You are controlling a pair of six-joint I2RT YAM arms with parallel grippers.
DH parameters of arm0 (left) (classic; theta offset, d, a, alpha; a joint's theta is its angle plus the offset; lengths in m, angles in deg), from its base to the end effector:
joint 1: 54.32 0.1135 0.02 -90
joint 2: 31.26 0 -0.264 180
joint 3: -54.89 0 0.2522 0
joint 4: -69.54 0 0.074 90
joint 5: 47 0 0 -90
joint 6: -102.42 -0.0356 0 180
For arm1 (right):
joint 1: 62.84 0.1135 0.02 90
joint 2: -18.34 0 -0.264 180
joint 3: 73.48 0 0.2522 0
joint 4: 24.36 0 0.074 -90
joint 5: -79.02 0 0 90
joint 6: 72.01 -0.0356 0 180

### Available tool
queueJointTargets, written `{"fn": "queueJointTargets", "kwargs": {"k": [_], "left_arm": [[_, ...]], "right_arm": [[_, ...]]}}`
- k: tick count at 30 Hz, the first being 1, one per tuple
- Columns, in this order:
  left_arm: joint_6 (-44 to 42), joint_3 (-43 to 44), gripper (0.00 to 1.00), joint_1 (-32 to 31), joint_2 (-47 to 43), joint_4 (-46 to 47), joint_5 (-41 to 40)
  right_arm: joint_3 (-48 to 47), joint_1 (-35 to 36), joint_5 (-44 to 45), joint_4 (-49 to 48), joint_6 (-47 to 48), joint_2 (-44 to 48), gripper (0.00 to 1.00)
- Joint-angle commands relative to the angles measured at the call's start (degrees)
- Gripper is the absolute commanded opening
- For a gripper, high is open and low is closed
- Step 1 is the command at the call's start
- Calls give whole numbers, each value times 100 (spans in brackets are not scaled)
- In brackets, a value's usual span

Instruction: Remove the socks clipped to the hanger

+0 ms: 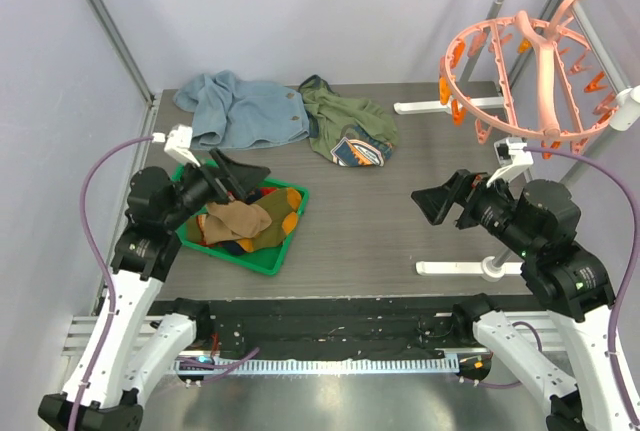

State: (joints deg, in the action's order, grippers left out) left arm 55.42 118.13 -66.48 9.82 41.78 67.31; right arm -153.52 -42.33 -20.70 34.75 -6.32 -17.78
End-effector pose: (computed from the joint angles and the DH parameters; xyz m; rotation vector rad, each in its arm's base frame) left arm 0.1538 -0.0481 0.3717 -0.1354 1.7717 -1.0651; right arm 0.0856 0.0385 0.4155 -0.0600 1.8894 0.6982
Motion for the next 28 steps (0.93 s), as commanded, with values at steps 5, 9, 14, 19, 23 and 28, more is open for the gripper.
{"fn": "queueJointTargets", "kwargs": {"k": [5, 9, 14, 19, 23, 28], "left_arm": [[-161, -298, 100, -1435, -285, 969, 128], [-257, -368, 100, -1947, -232, 1145, -269], [-345, -289, 100, -2176, -74, 1224, -287], [-363, -280, 100, -2220, -91, 1277, -313], [-389, -289, 100, -2229, -126, 1277, -384], [-433, -245, 100, -2220, -135, 1277, -384]], "right_arm": [[151, -3, -268, -798, -214, 377, 100], [89, -3, -294, -825, -302, 378, 100], [89, -12, -329, -852, -390, 404, 100], [107, -12, -303, -869, -381, 413, 100], [107, -12, -303, -895, -372, 395, 100], [80, -12, -294, -895, -328, 412, 100]]}}
